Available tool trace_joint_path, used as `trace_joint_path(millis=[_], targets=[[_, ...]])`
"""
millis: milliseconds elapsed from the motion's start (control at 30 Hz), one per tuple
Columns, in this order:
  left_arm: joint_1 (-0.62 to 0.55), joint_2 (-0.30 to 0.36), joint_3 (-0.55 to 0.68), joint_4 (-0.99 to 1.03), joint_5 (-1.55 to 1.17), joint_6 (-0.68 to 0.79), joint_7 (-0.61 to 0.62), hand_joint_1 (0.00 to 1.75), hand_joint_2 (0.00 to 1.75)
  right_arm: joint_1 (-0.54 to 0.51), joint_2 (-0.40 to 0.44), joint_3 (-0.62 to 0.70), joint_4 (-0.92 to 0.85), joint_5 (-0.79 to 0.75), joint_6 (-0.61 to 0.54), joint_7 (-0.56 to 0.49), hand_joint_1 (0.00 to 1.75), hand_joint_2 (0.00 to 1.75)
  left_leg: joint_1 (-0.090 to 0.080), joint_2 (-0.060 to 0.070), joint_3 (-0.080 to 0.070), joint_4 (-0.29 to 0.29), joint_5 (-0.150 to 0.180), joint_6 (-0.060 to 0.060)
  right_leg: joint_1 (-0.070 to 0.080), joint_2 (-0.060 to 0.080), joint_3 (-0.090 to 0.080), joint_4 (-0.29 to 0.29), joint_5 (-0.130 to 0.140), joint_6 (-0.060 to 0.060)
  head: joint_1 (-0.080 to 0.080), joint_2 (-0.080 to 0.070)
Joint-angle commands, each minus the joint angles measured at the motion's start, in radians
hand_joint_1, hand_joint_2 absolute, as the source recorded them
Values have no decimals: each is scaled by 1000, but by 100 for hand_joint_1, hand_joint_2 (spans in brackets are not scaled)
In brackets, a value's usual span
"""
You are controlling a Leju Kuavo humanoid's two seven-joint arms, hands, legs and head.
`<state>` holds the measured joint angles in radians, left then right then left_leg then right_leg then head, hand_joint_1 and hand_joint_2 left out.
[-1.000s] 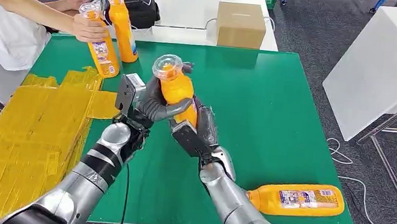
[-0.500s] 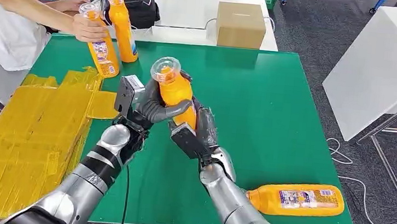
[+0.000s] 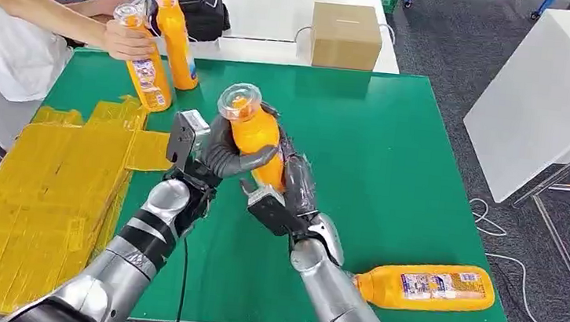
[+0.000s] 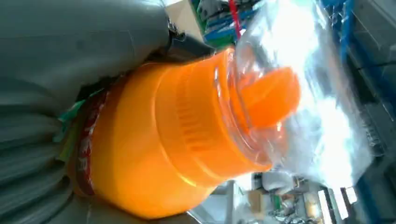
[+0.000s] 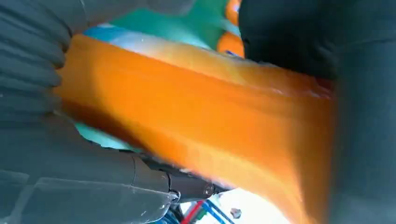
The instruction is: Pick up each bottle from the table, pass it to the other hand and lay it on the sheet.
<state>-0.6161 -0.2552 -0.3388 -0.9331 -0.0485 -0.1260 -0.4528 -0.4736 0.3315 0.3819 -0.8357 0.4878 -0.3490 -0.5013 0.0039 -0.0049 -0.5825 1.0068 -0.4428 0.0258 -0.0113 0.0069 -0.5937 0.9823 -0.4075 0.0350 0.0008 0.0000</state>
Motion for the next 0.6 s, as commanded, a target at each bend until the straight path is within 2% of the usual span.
trace_joint_path(millis=[33, 300, 333, 367, 400, 433, 500, 600], targets=[[-66, 15, 7, 47, -9, 14, 16, 175, 175, 16, -44, 12, -157, 21, 1, 6, 0, 175, 1, 1, 1, 0, -1, -1, 1, 0, 1, 0, -1, -1, -1, 0], [-179, 119, 172, 82, -54, 101, 76, 175, 175, 50, -173, 50, -488, 119, 2, 133, 0, 175, 1, 2, 1, 1, -1, -1, 1, 1, 2, 1, 0, -1, 0, 0], [-183, 134, 172, 68, -124, 177, 72, 175, 175, 63, -185, 46, -525, 128, -10, 139, 0, 175, 1, 3, 0, 1, -1, -1, 1, 2, 0, 1, 0, -1, 0, 0], [-184, 143, 167, 43, -246, 313, 75, 175, 175, 85, -203, 45, -575, 135, -14, 147, 0, 175, 1, 1, 0, 1, 0, -1, 1, 0, 0, 0, 0, -1, 0, 0], [-187, 169, 113, 24, -558, 619, 120, 175, 175, 108, -217, 41, -621, 141, -22, 147, 0, 175, 2, 0, 1, 1, -1, -1, 2, -1, 2, 0, -1, -1, 0, 0], [-183, 171, 119, 11, -748, 751, 157, 175, 175, 121, -224, 41, -647, 141, -27, 144, 0, 175, 1, -1, 1, 1, 0, -2, 1, -2, 1, 0, -1, -1, 0, 0], [-171, 212, 141, -6, -979, 823, 236, 175, 175, 125, -245, 44, -679, 155, -47, 141, 0, 175, 2, 0, 2, 1, -1, -2, 2, -1, 3, 0, -2, -1, 0, 0], [-164, 238, 252, -31, -1289, 824, 302, 175, 175, 105, -279, 39, -706, 161, -62, 149, 0, 175, 1, 4, 2, 1, -1, -2, 1, 3, 0, 1, -1, -1, 0, 0]])
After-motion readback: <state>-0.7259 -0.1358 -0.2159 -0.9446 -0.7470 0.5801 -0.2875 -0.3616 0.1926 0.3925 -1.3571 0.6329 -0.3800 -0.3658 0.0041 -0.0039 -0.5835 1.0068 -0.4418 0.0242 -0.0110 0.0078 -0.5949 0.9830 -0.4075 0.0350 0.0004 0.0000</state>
